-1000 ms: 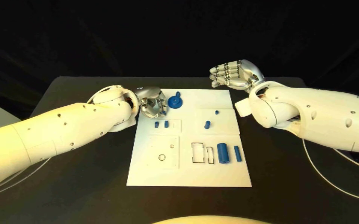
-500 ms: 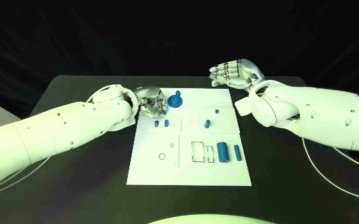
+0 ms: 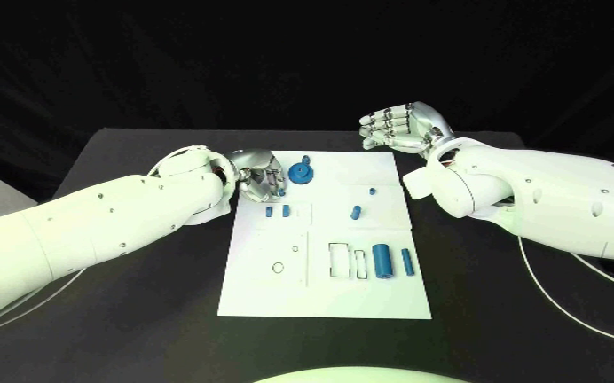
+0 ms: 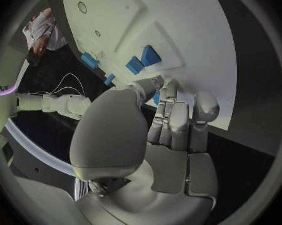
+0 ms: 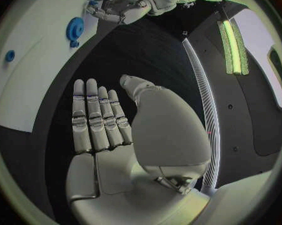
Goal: Assemble the parts on the task board
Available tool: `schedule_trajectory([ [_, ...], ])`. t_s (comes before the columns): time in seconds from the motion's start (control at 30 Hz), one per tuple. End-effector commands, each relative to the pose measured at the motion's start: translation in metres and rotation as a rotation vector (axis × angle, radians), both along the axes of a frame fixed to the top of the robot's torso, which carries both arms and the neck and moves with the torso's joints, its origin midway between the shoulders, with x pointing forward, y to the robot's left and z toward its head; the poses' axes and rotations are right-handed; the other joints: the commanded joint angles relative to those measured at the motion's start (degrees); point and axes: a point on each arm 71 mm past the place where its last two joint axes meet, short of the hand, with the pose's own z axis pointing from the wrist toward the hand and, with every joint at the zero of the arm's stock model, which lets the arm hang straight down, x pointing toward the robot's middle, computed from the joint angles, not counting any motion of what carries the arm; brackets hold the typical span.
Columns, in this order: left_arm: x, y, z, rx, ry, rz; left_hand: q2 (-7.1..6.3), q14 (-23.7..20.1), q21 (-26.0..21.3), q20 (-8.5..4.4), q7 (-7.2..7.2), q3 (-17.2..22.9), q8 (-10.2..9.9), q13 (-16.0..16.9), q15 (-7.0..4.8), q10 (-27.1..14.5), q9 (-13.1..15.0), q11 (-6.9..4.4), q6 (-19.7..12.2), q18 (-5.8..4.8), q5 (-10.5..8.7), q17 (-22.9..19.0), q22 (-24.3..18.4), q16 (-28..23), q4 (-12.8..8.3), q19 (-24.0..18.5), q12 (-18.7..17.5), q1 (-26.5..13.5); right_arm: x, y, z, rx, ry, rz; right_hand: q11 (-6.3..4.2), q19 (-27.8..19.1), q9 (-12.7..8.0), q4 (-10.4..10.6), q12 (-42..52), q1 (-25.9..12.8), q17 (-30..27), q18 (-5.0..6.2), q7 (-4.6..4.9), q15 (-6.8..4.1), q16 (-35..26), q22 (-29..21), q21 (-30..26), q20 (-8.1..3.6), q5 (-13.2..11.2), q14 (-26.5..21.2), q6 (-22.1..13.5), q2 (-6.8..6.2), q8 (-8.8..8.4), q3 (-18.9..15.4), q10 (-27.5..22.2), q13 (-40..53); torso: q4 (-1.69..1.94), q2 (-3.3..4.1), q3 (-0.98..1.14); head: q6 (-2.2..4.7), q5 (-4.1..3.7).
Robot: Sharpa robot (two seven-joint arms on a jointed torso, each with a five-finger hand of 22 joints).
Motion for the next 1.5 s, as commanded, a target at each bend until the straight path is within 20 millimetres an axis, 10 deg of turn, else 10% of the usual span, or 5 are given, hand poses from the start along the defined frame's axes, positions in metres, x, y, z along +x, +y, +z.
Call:
schedule_trajectory([
  [0.03,0.0,0.001,-0.001,0.002,0.012,0.003,-0.23,0.0,-0.2,0.29,0.08,0.0,-0.8,0.2,0.45,-0.4,-0.3,0.01,-1.0,-0.44,-0.19,0.0,0.0,0.3,-0.3,-0.2,-0.2,-0.7,0.0,0.002,-0.001,-0.002,0.005,0.028,-0.14,0.0,0.0,0.0,0.3,-0.5,-0.1,0.26,0.41,0.23,-0.4,-0.2,-0.3,0.48,0.3,-0.4,0.0,0.16,-0.08,-0.3,-0.4,-0.1,0.01,0.04,0.01,0.03,0.02],
  [0.47,0.004,0.012,-0.001,0.004,0.014,0.038,-0.43,0.0,-0.2,0.29,0.25,-0.1,-2.0,0.4,0.46,-0.2,-0.7,0.02,-2.7,-0.45,-0.19,-0.1,0.0,0.4,-0.4,-0.1,-0.2,-0.9,0.0,0.002,-0.004,-0.07,0.011,0.063,-0.26,0.8,0.0,-0.6,0.6,0.3,0.0,0.42,0.29,-0.01,-0.6,-1.1,-0.1,0.36,0.3,0.6,0.1,0.18,0.04,-0.2,-0.4,0.0,-0.06,0.05,0.03,0.17,0.06],
  [0.77,0.008,0.042,0.01,-0.234,0.07,0.163,0.0,-2.1,-2.8,0.43,1.05,0.5,-1.8,0.1,1.08,-1.5,-0.6,0.89,-1.6,0.38,-0.02,-4.8,-3.2,-1.5,-0.5,-3.1,-1.0,-0.7,0.0,-0.003,-0.007,-0.438,-0.091,0.207,-4.81,18.4,-0.1,-7.2,1.9,3.3,10.2,0.0,-2.81,-7.24,16.3,11.5,19.9,-8.53,0.7,26.0,3.9,0.7,0.99,1.8,10.6,0.0,-0.04,-0.03,0.1,0.83,-0.61],
  [1.13,-0.007,0.072,0.033,-0.842,0.318,0.187,1.08,-15.9,-16.3,1.81,2.2,-0.3,-2.5,-0.1,2.65,-4.8,-0.7,2.4,-1.1,3.47,-0.24,-25.1,-16.8,-13.5,-1.1,-16.6,-1.5,-0.9,-0.009,-0.001,-0.011,-0.878,-0.227,0.241,-5.56,23.8,0.7,-7.0,-2.5,-0.9,38.0,-3.9,-3.53,-7.5,48.5,39.8,53.0,-7.91,-2.5,26.5,5.0,-0.98,1.54,6.4,14.4,0.4,-0.06,-0.01,0.0,1.7,-1.32],
  [1.5,-0.021,0.08,0.045,-1.062,0.348,0.163,1.68,-29.0,-30.8,4.7,2.29,-5.0,-2.3,-1.1,4.81,-6.1,-0.3,3.5,-0.2,3.32,-0.14,-30.9,-25.1,-25.6,1.7,-24.1,-1.3,-1.9,-0.017,0.005,-0.017,-1.047,-0.304,0.244,-4.82,23.2,0.9,-6.2,-3.7,-2.0,40.6,-3.96,-3.25,-6.58,52.2,41.5,54.4,-7.6,-3.6,26.0,3.7,-2.9,0.98,6.4,12.0,0.2,0.01,0.01,-0.08,1.78,-1.78],
])
